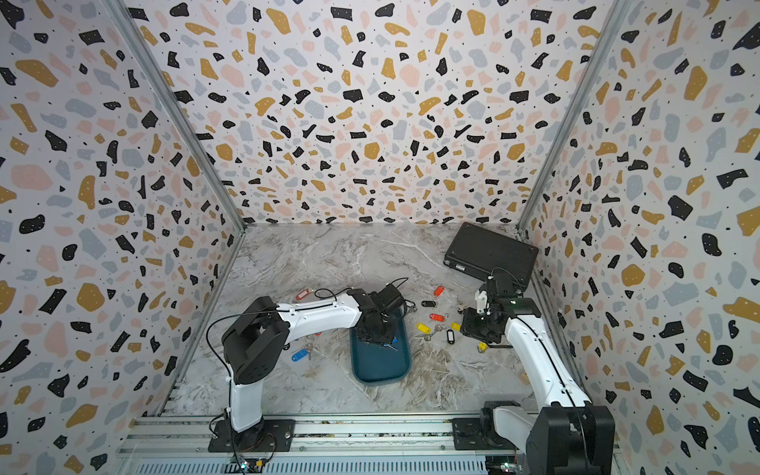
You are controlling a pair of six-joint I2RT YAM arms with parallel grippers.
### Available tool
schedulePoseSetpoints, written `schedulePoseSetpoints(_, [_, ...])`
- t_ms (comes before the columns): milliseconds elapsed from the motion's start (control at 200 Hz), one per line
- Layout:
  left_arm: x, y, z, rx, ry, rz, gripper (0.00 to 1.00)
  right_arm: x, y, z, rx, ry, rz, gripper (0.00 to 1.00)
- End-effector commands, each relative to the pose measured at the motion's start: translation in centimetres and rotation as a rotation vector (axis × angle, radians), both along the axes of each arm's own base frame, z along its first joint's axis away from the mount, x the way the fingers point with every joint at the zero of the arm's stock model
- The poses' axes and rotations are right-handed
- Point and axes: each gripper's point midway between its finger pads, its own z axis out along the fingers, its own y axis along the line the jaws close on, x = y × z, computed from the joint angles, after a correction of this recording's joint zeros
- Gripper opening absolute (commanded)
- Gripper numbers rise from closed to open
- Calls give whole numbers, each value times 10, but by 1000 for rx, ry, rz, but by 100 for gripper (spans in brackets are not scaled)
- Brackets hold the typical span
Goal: Take the keys out of the storage box
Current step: Pick up the key from the storage box.
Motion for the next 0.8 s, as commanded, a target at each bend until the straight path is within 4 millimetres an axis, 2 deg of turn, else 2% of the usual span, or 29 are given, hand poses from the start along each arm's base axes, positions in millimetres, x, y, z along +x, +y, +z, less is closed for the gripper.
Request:
schedulePoseSetpoints(0, [1,6,15,22,-27,1,0,-7,0,1,3,17,2,35])
schedulePoseSetpoints(165, [7,19,51,23,-108,7,0,-7,0,1,2,16,2,35])
schedulePoseSetpoints(340, [24,50,94,6,-170,52,0,-7,0,2,3,17,2,35])
schedulePoseSetpoints(461, [50,93,125,-27,-215,137,0,-8,1,2,4,15,3,34])
schedulePoseSetpoints(586, [87,152,144,-49,-244,271,0,-8,0,2,5,15,2,34])
schedulePoseSetpoints(701, [116,202,140,-60,-232,397,0,-8,0,0,6,18,-3,34])
schedulePoseSetpoints(791, [128,233,125,-52,-169,475,0,-8,1,0,9,18,-2,34])
